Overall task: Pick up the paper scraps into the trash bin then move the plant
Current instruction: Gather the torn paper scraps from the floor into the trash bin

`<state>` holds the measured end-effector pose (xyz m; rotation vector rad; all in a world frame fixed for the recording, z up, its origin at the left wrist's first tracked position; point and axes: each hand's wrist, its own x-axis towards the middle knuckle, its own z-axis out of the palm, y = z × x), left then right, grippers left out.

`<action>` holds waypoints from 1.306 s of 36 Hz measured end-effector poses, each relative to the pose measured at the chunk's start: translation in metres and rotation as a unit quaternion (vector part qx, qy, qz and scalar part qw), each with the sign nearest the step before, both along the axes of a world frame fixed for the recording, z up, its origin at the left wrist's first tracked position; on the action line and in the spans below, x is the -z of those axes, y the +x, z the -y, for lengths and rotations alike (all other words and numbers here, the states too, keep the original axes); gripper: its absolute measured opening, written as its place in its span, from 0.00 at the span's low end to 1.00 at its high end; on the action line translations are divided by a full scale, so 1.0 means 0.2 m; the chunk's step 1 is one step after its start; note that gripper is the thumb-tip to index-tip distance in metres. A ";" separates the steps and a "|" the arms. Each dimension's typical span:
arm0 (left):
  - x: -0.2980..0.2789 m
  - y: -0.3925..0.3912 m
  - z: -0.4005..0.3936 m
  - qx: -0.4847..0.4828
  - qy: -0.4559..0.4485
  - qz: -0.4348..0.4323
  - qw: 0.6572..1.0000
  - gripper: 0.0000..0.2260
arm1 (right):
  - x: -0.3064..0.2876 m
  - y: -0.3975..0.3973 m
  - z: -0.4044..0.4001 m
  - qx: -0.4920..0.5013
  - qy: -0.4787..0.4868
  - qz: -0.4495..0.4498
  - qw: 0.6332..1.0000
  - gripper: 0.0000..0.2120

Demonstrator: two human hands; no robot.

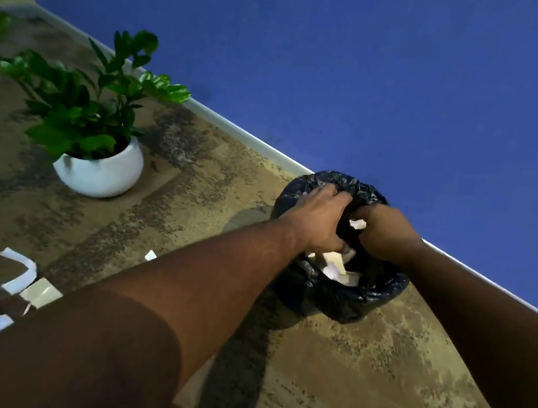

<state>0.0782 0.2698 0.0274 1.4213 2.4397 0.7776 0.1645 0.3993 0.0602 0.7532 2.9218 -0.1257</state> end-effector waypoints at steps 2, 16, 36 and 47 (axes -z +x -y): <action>0.00 -0.03 0.04 -0.002 0.005 -0.017 1.000 0.38 | 0.00 -0.03 0.02 0.001 0.015 0.001 1.000 0.16; 0.08 -0.50 0.92 -0.072 -0.101 -0.048 0.991 0.35 | 0.01 -0.61 0.75 -0.158 0.024 0.032 0.987 0.23; 0.69 -0.56 2.44 -0.300 -0.213 0.088 0.926 0.40 | 0.60 -0.92 1.92 -0.302 -0.113 0.174 0.931 0.41; 1.04 -0.53 2.71 -0.327 -0.283 0.080 0.898 0.60 | 1.12 -0.73 2.26 -0.313 -0.175 0.239 0.903 0.64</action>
